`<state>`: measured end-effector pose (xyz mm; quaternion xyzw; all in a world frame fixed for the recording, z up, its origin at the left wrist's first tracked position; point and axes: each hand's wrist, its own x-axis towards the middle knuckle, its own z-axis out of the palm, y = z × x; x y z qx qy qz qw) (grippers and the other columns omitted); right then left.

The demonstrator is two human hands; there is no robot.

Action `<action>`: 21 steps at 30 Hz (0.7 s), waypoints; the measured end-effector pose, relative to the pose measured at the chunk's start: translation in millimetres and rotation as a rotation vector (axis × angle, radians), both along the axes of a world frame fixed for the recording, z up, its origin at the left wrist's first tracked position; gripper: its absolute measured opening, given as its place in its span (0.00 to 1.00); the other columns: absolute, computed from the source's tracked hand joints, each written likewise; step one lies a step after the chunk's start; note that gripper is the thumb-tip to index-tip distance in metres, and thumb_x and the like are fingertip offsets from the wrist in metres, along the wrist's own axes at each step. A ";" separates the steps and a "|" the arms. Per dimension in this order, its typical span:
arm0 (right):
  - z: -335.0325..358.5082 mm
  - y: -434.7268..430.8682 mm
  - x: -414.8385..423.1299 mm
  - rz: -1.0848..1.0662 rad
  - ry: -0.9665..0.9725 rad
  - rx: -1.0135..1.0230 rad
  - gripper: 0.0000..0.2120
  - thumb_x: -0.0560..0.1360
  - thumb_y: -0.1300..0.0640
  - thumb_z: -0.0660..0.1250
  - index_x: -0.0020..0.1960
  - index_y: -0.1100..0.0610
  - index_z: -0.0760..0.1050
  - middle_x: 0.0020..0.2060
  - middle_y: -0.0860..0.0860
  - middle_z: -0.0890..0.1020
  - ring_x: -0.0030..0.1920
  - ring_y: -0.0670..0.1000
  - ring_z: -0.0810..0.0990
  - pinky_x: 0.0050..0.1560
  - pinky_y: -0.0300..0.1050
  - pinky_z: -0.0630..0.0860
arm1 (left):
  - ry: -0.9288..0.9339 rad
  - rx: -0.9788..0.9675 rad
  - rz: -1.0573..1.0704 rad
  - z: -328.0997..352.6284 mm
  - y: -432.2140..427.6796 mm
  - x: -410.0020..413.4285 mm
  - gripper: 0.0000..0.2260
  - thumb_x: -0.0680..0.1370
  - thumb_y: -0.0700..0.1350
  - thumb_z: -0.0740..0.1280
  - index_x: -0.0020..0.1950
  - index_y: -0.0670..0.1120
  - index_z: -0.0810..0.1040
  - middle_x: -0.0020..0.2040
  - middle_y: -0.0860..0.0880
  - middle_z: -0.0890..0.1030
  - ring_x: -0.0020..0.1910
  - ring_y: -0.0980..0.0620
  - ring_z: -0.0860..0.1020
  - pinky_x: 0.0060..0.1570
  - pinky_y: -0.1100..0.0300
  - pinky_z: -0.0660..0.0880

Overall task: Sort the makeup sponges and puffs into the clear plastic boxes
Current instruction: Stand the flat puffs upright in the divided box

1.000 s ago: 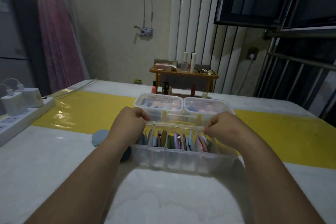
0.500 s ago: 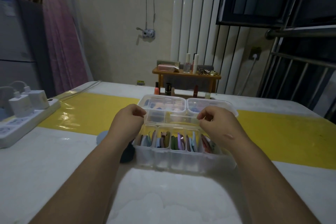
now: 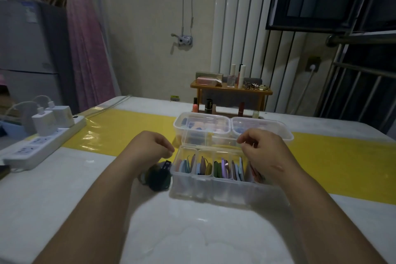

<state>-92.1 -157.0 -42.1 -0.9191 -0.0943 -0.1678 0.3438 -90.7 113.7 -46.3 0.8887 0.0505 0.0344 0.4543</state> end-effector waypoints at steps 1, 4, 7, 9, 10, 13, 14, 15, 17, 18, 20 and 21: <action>-0.5 0.2 -0.2 0.002 0.000 0.001 0.08 0.79 0.58 0.63 0.51 0.47 0.79 0.43 0.42 0.80 0.43 0.44 0.78 0.47 0.44 0.80 | 0.031 0.039 -0.031 -2.1 0.9 -1.4 0.08 0.69 0.36 0.72 0.33 0.48 0.85 0.35 0.47 0.83 0.41 0.48 0.80 0.40 0.57 0.75; -2.0 0.0 0.4 0.011 -0.002 0.002 0.08 0.79 0.58 0.64 0.50 0.46 0.79 0.44 0.42 0.80 0.44 0.43 0.78 0.47 0.43 0.79 | 0.091 0.140 -0.064 -3.8 3.0 -5.0 0.07 0.66 0.37 0.73 0.33 0.49 0.85 0.32 0.49 0.83 0.39 0.49 0.79 0.38 0.59 0.74; -2.3 -0.5 -0.5 0.023 0.008 0.015 0.08 0.79 0.58 0.64 0.50 0.46 0.79 0.43 0.43 0.80 0.44 0.44 0.78 0.46 0.43 0.79 | 0.157 0.264 -0.131 -2.4 3.2 -8.9 0.06 0.68 0.39 0.74 0.38 0.51 0.85 0.35 0.50 0.84 0.39 0.51 0.81 0.34 0.60 0.75; -2.1 -0.7 -0.8 0.024 0.010 0.014 0.08 0.80 0.58 0.63 0.50 0.46 0.79 0.43 0.43 0.80 0.44 0.44 0.78 0.46 0.43 0.79 | 0.181 0.326 -0.161 -2.6 2.8 -10.8 0.07 0.69 0.39 0.74 0.38 0.52 0.84 0.35 0.52 0.83 0.37 0.53 0.80 0.32 0.62 0.75; -2.2 -0.6 -0.9 0.024 0.010 0.013 0.08 0.79 0.57 0.64 0.50 0.46 0.79 0.43 0.43 0.80 0.44 0.44 0.78 0.46 0.43 0.79 | 0.181 0.338 -0.164 -3.0 3.2 -10.6 0.08 0.69 0.39 0.74 0.38 0.53 0.83 0.35 0.52 0.82 0.36 0.53 0.80 0.32 0.62 0.74; -2.2 0.3 -0.8 0.024 0.006 0.023 0.08 0.79 0.58 0.64 0.49 0.46 0.79 0.43 0.43 0.81 0.44 0.43 0.78 0.45 0.42 0.77 | 0.172 0.366 -0.157 -2.5 3.9 -9.4 0.09 0.69 0.38 0.74 0.38 0.52 0.82 0.34 0.53 0.81 0.36 0.54 0.78 0.30 0.63 0.74; -2.0 0.7 -0.9 0.025 0.006 0.024 0.08 0.79 0.58 0.64 0.49 0.45 0.78 0.43 0.43 0.80 0.44 0.43 0.78 0.44 0.41 0.77 | 0.170 0.379 -0.158 -2.4 3.9 -8.9 0.09 0.70 0.38 0.74 0.38 0.52 0.82 0.34 0.53 0.81 0.35 0.54 0.78 0.30 0.63 0.74; -1.9 0.8 -1.1 0.026 0.006 0.023 0.09 0.79 0.58 0.64 0.48 0.45 0.78 0.43 0.43 0.80 0.44 0.43 0.78 0.44 0.41 0.77 | 0.172 0.388 -0.161 -2.3 3.8 -8.8 0.08 0.70 0.38 0.74 0.38 0.52 0.82 0.33 0.53 0.80 0.34 0.55 0.77 0.30 0.63 0.75; -1.7 0.8 -1.2 0.028 0.003 0.018 0.09 0.79 0.58 0.64 0.48 0.45 0.78 0.42 0.42 0.80 0.43 0.44 0.78 0.44 0.42 0.78 | 0.177 0.393 -0.169 -2.2 3.6 -8.5 0.08 0.70 0.38 0.73 0.37 0.51 0.81 0.32 0.53 0.79 0.32 0.55 0.76 0.31 0.63 0.75; -1.9 0.9 -1.3 0.031 0.004 0.015 0.09 0.79 0.58 0.64 0.48 0.45 0.78 0.42 0.42 0.80 0.43 0.43 0.78 0.45 0.43 0.78 | 0.177 0.389 -0.169 -2.7 4.5 -8.4 0.08 0.70 0.38 0.73 0.37 0.50 0.81 0.32 0.53 0.79 0.32 0.55 0.76 0.32 0.63 0.75; -2.0 0.9 -1.3 0.036 0.005 0.006 0.09 0.79 0.58 0.64 0.48 0.45 0.78 0.43 0.42 0.80 0.44 0.43 0.77 0.46 0.43 0.78 | 0.167 0.365 -0.152 -2.7 6.1 -7.8 0.07 0.70 0.37 0.73 0.37 0.49 0.81 0.33 0.52 0.80 0.34 0.53 0.76 0.33 0.61 0.76; -1.7 0.9 -1.4 0.038 0.004 0.003 0.08 0.79 0.58 0.64 0.48 0.45 0.78 0.43 0.42 0.80 0.44 0.43 0.77 0.45 0.42 0.78 | 0.157 0.347 -0.138 -3.1 7.0 -7.2 0.07 0.70 0.37 0.73 0.37 0.49 0.81 0.34 0.51 0.80 0.35 0.52 0.77 0.33 0.60 0.76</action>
